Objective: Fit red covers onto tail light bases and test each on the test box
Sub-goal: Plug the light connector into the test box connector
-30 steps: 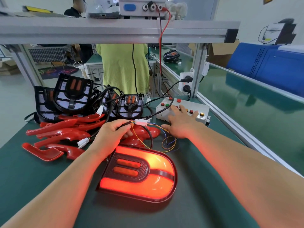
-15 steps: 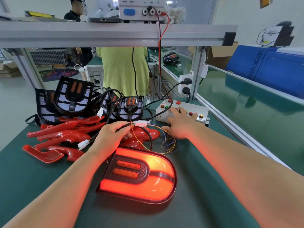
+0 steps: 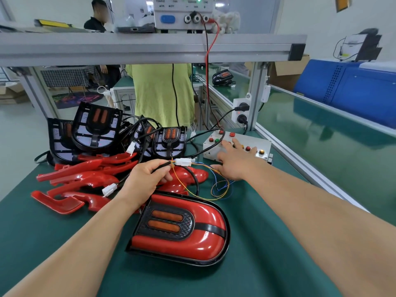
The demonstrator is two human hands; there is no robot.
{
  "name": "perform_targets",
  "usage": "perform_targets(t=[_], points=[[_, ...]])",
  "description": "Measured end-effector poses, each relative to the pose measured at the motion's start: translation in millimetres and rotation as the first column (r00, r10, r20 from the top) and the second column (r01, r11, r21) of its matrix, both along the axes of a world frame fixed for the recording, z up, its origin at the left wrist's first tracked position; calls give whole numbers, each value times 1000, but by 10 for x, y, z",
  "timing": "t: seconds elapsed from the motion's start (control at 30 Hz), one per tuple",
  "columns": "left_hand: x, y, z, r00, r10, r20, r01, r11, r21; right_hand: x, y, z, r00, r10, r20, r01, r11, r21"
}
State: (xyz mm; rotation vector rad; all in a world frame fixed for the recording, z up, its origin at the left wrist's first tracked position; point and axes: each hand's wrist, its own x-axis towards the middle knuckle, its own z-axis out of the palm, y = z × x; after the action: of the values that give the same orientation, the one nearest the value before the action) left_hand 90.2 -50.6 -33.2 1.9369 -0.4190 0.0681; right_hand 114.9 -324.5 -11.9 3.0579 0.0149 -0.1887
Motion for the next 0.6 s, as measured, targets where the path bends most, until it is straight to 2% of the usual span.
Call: perform_targets(t=[0.6], points=[[-12,-33,28,1000,12,5,-12,1000,-12,3,10,-33,1000,-3,20,3,1000,-24]])
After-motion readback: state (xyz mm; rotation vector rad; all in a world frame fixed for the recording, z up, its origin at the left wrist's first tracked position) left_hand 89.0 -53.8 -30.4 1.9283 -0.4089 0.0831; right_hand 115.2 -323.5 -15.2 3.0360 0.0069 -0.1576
